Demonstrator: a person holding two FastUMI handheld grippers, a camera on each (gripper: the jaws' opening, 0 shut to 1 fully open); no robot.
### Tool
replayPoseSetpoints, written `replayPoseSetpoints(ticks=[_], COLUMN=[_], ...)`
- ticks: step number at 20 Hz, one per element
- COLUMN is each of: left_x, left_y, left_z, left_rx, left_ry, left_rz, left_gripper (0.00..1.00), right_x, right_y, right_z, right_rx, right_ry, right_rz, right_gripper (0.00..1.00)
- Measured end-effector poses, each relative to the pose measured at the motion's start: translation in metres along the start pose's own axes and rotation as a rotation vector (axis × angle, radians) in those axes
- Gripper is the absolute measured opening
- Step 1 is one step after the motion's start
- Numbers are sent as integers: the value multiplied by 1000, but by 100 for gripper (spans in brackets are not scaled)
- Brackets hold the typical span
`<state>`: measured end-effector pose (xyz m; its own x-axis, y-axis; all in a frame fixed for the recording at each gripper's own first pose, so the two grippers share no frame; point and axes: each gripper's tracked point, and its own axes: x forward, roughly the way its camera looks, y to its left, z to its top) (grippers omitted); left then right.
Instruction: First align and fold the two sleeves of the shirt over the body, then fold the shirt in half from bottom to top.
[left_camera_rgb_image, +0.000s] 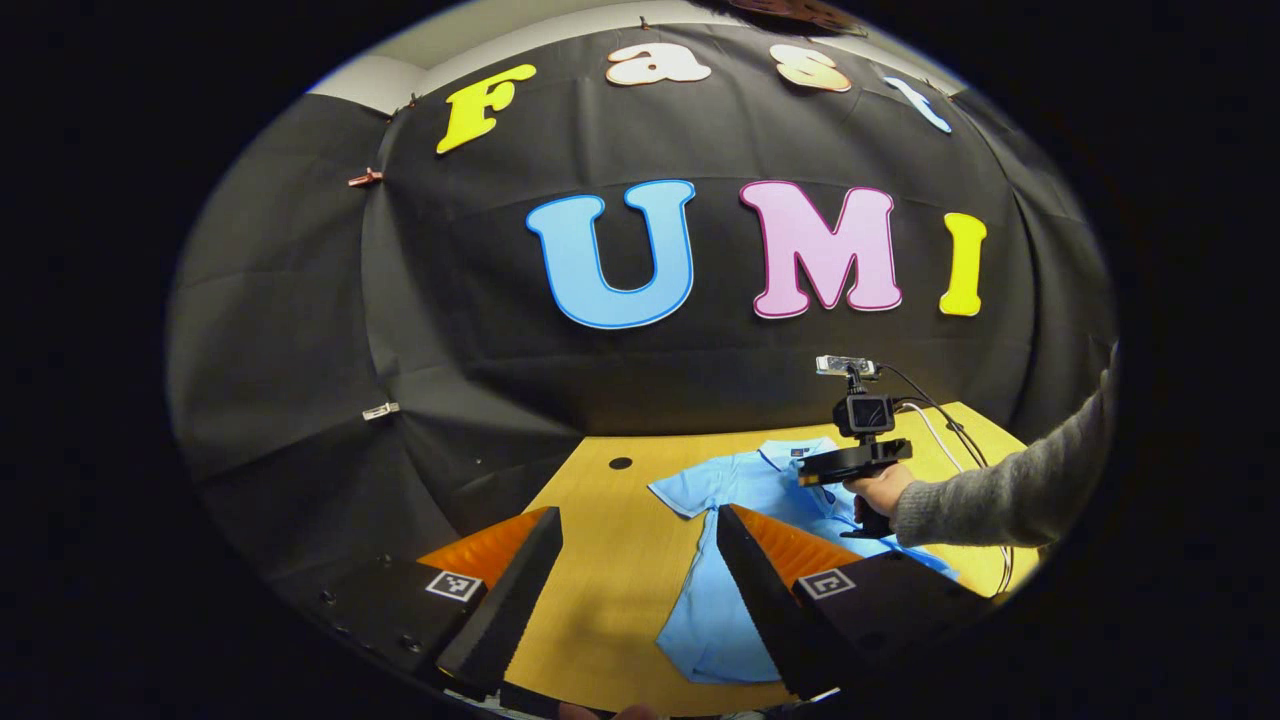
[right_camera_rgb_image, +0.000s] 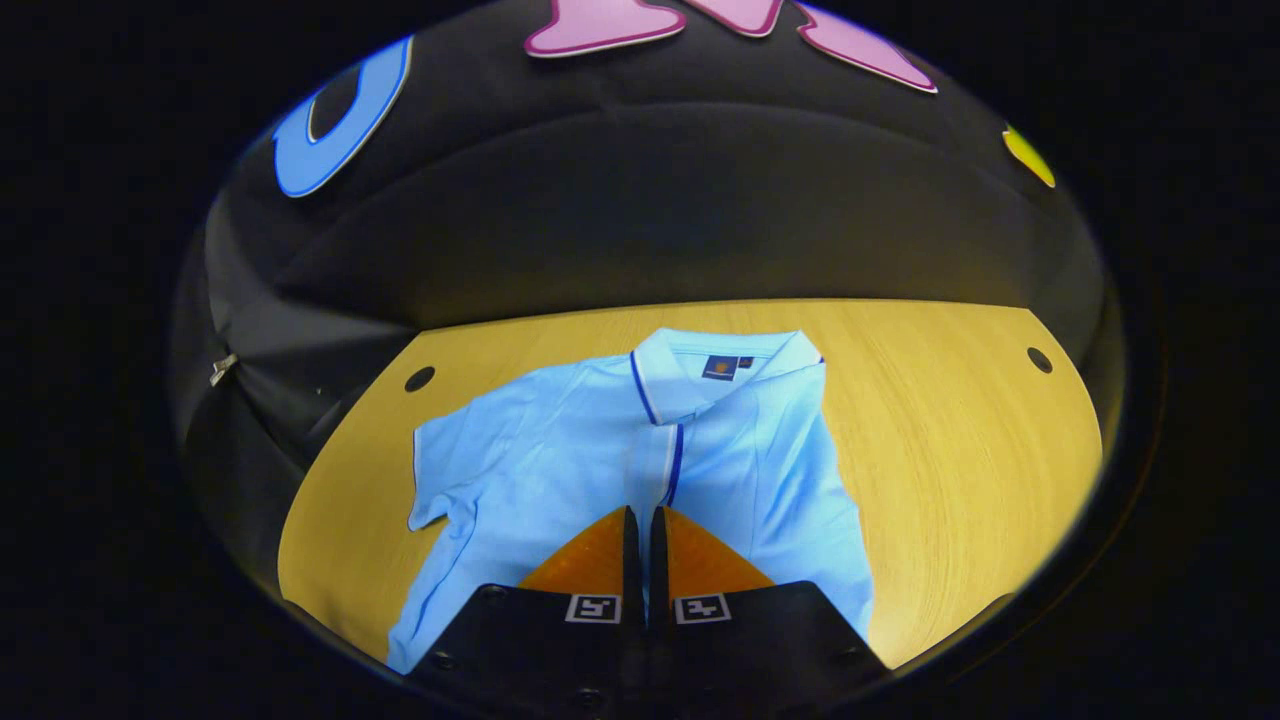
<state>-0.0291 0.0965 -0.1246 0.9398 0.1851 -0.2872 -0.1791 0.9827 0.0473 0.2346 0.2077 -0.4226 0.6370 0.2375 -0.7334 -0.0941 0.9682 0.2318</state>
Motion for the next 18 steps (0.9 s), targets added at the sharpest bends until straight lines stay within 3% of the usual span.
replayPoseSetpoints(ticks=[8,11,12,13,14,17,18], left_x=[-2,-1,-1,0,0,0,0], left_y=[5,4,3,2,3,1,1], left_z=[-7,-7,-8,-6,-7,-8,-8], left_rx=[-8,-7,-6,-6,-6,-4,-4], left_ry=[15,16,17,17,17,18,20], left_rz=[10,8,8,8,7,3,2], left_gripper=[99,99,99,99,99,99,99], right_x=[16,17,17,17,16,16,16], right_y=[-2,2,2,2,6,15,18], right_z=[-29,-29,-29,-29,-29,-28,-29], right_rx=[-28,-28,-30,-28,-20,-15,-17], right_ry=[72,72,68,69,68,63,60], right_rz=[-19,-4,-6,-6,7,29,34], right_gripper=[5,17,10,21,23,50,54])
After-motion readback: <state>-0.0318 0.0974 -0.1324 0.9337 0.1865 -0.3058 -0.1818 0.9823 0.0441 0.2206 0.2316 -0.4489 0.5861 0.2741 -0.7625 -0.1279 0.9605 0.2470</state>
